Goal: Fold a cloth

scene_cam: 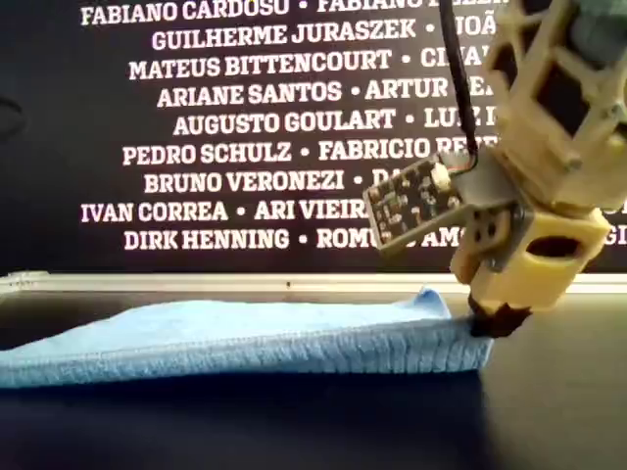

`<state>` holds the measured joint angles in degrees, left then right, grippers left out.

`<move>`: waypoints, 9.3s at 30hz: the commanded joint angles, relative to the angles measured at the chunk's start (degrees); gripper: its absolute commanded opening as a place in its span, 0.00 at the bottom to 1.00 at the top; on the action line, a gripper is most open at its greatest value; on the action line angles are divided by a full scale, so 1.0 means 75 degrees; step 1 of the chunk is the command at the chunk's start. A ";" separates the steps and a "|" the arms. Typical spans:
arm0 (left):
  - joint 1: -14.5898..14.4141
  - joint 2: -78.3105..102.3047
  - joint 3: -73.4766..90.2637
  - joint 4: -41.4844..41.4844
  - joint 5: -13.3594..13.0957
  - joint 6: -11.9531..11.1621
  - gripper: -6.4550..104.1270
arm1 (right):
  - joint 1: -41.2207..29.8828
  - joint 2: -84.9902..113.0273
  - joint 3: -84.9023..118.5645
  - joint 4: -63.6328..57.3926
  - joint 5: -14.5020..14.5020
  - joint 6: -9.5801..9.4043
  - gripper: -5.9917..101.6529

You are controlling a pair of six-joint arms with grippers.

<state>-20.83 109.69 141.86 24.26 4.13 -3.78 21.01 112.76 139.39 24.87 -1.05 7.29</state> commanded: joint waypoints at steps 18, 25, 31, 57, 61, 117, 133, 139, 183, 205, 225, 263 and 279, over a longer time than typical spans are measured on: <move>0.0773 -0.4477 -0.7160 -0.0012 -0.0141 0.0023 0.05 | -0.0152 -0.4793 -0.6937 -0.0270 0.0141 -0.0035 0.04; 0.1594 -0.6387 -0.9797 -0.0012 -0.0141 0.0023 0.05 | -0.0164 -0.6879 -0.9949 -0.0270 0.0152 -0.0047 0.04; 0.1617 -0.7500 -1.1379 -0.0012 -0.0129 0.0023 0.05 | -0.0234 -0.8250 -1.1777 -0.0270 0.0164 -0.0047 0.04; 0.1629 -0.9246 -1.4227 -0.0023 -0.0117 0.0023 0.06 | -0.0773 -0.9797 -1.4297 -0.0270 0.0152 -0.0047 0.04; 0.1629 -0.9270 -1.4297 -0.0023 -0.0117 0.0023 0.06 | -0.0855 -0.9797 -1.4297 -0.0270 0.0152 -0.0047 0.04; 0.1629 0.6258 -0.2883 0.2977 -0.0129 0.0000 0.68 | -0.1266 0.4711 -0.2883 0.2473 0.0164 -0.0070 0.57; 0.1617 0.9059 0.2730 -0.0410 -0.0129 0.0012 0.68 | -0.1277 0.8859 0.2719 0.0129 0.0176 -0.0059 0.57; 0.1629 0.9047 0.3375 -0.0480 -0.0129 -0.0082 0.68 | -0.1266 0.8777 0.3656 -0.0082 0.0164 -0.0035 0.57; 0.1512 -0.1582 -0.1898 -0.3328 -0.0082 0.0000 0.72 | -0.0094 -0.3211 -0.1945 -0.4559 0.0164 -0.0012 0.74; 0.1313 -0.4430 -0.4289 -0.3328 0.0023 -0.0023 0.91 | -0.0141 -0.4242 -0.3152 -0.3879 0.0164 -0.0070 0.76; 0.1301 -0.6211 -0.6293 -0.3293 0.0023 0.0012 0.91 | -0.0211 -0.7395 -0.8484 0.0000 0.0164 -0.0105 0.76; 0.1301 -0.5320 -0.5121 -0.3152 0.0047 0.0012 0.05 | -0.0199 -0.6691 -0.7254 0.0000 0.0105 -0.0117 0.04; 0.0035 0.0352 -0.0258 -0.3152 0.0035 0.0012 0.05 | -0.0129 -0.2297 -0.3070 0.0000 0.0035 -0.0012 0.04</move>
<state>-18.11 103.62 136.93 1.14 4.66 -3.87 20.13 87.45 114.61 24.35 -0.35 7.03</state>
